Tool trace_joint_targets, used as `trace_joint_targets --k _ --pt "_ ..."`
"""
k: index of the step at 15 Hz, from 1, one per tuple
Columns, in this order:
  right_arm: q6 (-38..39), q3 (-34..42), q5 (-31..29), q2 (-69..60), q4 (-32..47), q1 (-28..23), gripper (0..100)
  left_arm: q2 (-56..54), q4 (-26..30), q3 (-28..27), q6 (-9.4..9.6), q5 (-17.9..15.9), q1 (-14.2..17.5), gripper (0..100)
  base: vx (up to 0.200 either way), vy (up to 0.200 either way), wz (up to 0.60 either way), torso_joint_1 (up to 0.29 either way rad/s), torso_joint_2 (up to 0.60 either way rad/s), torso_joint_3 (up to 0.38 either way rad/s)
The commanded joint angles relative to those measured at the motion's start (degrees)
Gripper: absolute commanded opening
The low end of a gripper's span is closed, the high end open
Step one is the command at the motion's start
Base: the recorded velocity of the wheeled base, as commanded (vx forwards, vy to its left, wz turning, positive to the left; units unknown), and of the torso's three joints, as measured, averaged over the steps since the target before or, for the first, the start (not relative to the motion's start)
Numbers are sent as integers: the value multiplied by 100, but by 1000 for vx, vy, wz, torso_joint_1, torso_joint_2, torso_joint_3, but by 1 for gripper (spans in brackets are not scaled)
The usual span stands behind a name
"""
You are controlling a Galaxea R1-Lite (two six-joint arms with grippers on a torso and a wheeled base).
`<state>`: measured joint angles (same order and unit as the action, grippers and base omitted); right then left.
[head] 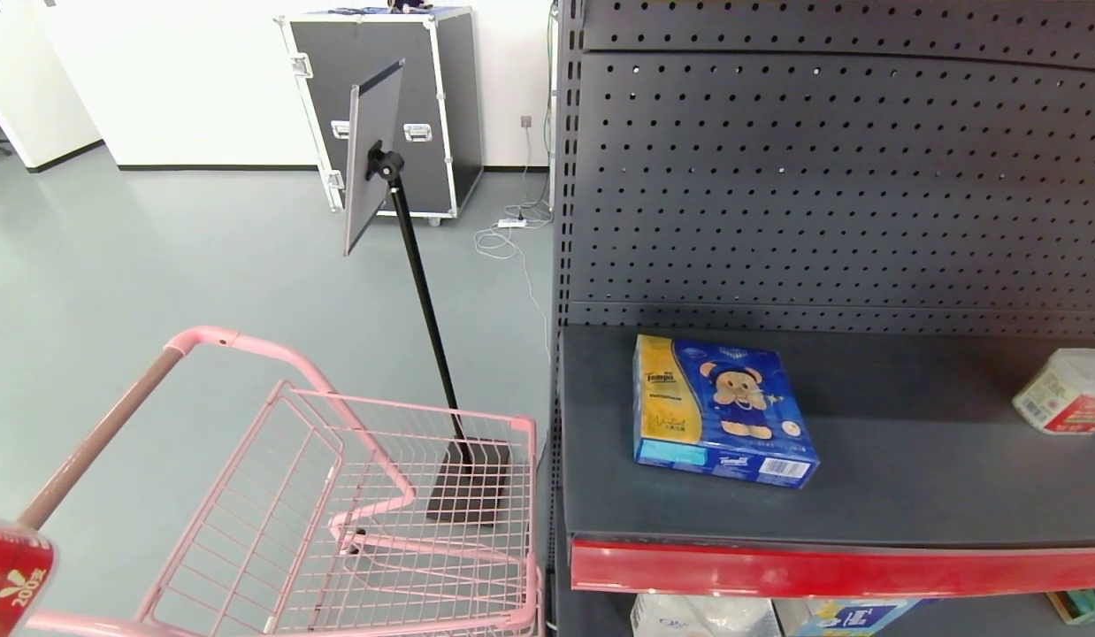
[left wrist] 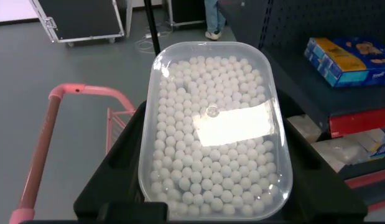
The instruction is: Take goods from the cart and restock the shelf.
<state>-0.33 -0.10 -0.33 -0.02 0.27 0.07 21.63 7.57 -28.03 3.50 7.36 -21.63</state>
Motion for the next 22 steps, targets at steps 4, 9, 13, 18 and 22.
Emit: trace_joint_targets --k 4,9,13,18,22 --pt "15 1 7 2 0 1 100 52 16 -1 98 2 1 0 0 -50 0 110 -244 -132" --pt "15 1 15 2 0 1 100 35 16 -1 186 2 1 0 0 -200 0 11 0 -2" --pt "-2 1 15 2 0 1 100 -1 8 -1 265 2 1 0 0 -200 0 -2 5 1" --pt "-2 1 15 2 0 1 100 -9 8 -1 353 -7 1 0 0 -200 0 1 2 1" --pt "-2 1 24 2 0 1 100 -1 8 -1 362 -7 1 0 0 -200 0 4 4 0"
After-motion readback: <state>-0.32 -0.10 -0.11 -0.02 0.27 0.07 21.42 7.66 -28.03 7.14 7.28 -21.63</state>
